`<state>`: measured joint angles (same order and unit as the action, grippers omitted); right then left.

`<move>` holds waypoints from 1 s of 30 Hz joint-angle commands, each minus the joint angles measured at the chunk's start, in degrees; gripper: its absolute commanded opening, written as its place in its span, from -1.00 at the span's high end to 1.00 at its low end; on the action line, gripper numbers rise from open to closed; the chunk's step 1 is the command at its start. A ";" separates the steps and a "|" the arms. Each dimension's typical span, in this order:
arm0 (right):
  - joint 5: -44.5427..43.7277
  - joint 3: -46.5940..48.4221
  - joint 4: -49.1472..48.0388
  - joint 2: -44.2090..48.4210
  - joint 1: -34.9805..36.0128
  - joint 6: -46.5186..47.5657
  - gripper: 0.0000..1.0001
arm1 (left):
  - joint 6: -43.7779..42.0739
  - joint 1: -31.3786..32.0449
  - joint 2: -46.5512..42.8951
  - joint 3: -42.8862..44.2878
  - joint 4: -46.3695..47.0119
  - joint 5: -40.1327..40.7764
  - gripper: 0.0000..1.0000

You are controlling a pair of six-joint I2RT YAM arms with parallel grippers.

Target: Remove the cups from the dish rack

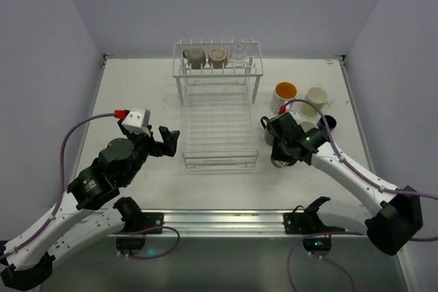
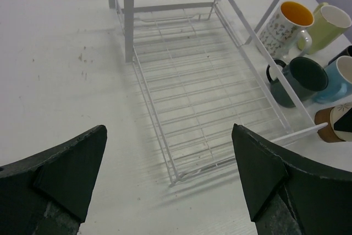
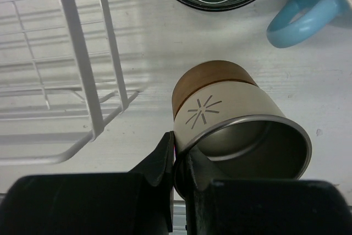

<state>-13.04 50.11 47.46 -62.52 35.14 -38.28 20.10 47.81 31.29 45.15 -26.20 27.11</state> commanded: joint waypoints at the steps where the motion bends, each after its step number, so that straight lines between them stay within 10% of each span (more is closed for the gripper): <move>1: -2.26 -0.45 -2.01 -4.61 -0.07 1.54 1.00 | -2.17 0.18 -0.79 -0.85 -1.05 3.64 -1.00; 10: -0.33 -1.15 -6.06 -11.74 -0.07 2.77 0.99 | -2.08 0.09 0.08 -1.29 -0.87 3.74 -1.00; 17: 0.65 -2.29 -8.09 -12.80 0.02 3.57 0.58 | -1.38 0.09 4.30 1.69 -0.70 0.40 -1.00; 30: 3.80 -1.50 -8.26 6.43 0.02 5.06 0.01 | 2.84 0.09 20.90 20.58 1.32 0.04 -1.00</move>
<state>-10.68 47.46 40.27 -62.57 35.14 -34.41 21.93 47.81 47.18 58.50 -28.14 27.05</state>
